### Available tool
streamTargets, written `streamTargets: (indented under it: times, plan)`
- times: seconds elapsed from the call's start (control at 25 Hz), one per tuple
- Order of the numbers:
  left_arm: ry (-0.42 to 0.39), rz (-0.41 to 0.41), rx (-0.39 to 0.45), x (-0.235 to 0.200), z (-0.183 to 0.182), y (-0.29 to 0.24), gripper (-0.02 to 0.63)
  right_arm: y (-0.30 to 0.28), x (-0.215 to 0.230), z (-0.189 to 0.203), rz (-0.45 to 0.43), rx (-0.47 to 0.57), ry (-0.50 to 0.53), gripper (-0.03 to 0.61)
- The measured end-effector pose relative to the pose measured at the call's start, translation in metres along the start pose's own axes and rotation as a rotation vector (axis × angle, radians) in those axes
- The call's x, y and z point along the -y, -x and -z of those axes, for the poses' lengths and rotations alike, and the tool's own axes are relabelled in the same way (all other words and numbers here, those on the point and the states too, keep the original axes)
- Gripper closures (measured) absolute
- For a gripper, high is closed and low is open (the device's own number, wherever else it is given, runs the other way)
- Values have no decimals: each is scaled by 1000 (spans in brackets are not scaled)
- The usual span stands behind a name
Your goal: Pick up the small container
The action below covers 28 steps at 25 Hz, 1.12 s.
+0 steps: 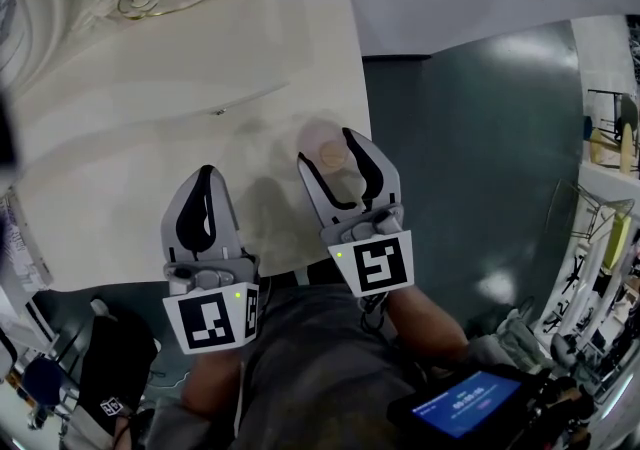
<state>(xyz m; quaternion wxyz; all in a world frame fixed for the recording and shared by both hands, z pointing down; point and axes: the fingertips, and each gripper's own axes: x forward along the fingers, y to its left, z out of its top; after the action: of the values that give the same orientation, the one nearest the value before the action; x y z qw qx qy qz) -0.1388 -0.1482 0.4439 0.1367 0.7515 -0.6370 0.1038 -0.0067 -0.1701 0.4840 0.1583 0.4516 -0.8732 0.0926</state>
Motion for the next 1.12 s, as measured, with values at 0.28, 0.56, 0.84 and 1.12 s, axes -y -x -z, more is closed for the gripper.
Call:
streamTargets:
  times: [0.28,0.56,0.84,1.12]
  plan:
    - [-4,7,2,1,-1,1,598,1,-1,-5,21,12,19,362]
    - [-3,10,-1,0,-2,2,598,2,-1,-9,39,27,22,419]
    - [-10,1,10,-1,-7,5,598,3,0,-9,41,19,6,430]
    - [-13,-1,19,0,-11,5,600,3,0,-10,44,21,0,433]
